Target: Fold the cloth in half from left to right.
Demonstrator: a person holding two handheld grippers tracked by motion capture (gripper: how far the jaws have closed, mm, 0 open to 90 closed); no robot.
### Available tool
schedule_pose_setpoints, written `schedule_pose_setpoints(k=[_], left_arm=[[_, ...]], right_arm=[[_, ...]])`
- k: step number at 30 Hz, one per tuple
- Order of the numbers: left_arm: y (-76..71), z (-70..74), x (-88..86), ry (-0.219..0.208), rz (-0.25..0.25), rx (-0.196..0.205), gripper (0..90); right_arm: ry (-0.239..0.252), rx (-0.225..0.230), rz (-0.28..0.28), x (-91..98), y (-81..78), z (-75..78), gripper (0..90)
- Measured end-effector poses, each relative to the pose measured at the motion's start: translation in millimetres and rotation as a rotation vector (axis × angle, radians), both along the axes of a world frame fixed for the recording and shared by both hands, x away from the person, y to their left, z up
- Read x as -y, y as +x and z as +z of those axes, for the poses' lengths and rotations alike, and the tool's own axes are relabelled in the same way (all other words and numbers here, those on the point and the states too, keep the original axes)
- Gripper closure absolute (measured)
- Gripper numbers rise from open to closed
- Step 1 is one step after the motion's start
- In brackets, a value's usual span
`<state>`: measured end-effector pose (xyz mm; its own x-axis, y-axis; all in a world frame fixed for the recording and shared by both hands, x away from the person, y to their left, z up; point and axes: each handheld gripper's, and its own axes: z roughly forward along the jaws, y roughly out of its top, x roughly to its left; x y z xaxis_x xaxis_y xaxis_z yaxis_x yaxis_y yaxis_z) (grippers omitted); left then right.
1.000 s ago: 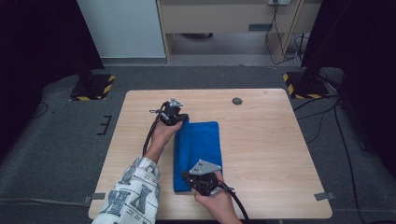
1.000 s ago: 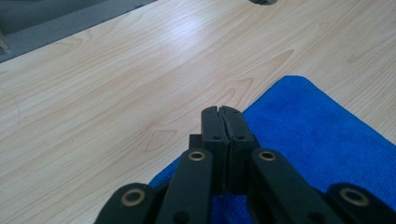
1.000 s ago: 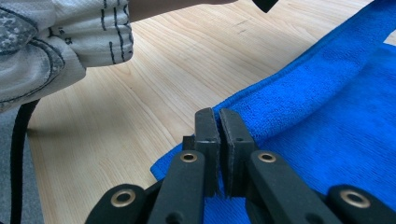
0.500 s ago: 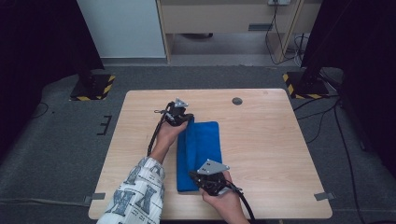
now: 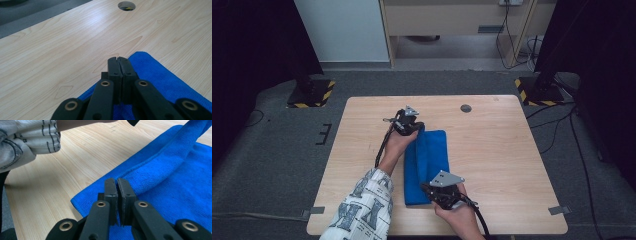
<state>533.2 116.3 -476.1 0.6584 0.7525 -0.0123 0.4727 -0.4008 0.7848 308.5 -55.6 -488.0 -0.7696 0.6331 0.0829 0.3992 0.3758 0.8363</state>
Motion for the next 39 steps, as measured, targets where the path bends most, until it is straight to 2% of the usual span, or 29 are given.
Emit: schedule_pose_setpoints(k=[12, 22, 26, 33, 36, 39], left_arm=[[2.8, 1.4, 16.8, 0.017, -0.021, -0.009, 88.9], [3.3, 5.0, 24.7, 0.001, -0.032, -0.013, 88.8], [5.8, -0.8, 30.3, 0.017, -0.020, -0.029, 88.7], [9.2, -5.5, 35.9, 0.007, -0.004, -0.034, 88.7], [8.9, -8.7, 41.1, 0.020, -0.006, -0.036, 88.8], [8.8, -10.3, 43.4, 0.014, -0.004, -0.039, 88.7]], right_arm=[[-0.008, -0.007, -0.009, 8.9, -2.8, -3.5, 87.1], [-0.004, 0.000, -0.013, 14.2, -5.8, 1.1, 87.1], [-0.010, -0.001, -0.021, 19.0, -6.1, 2.5, 87.1], [-0.006, -0.003, -0.033, 26.3, -2.8, 3.4, 87.0], [-0.015, -0.011, -0.037, 31.0, -2.2, 0.4, 87.0], [-0.022, -0.014, -0.042, 31.8, -2.1, -3.0, 87.0]])
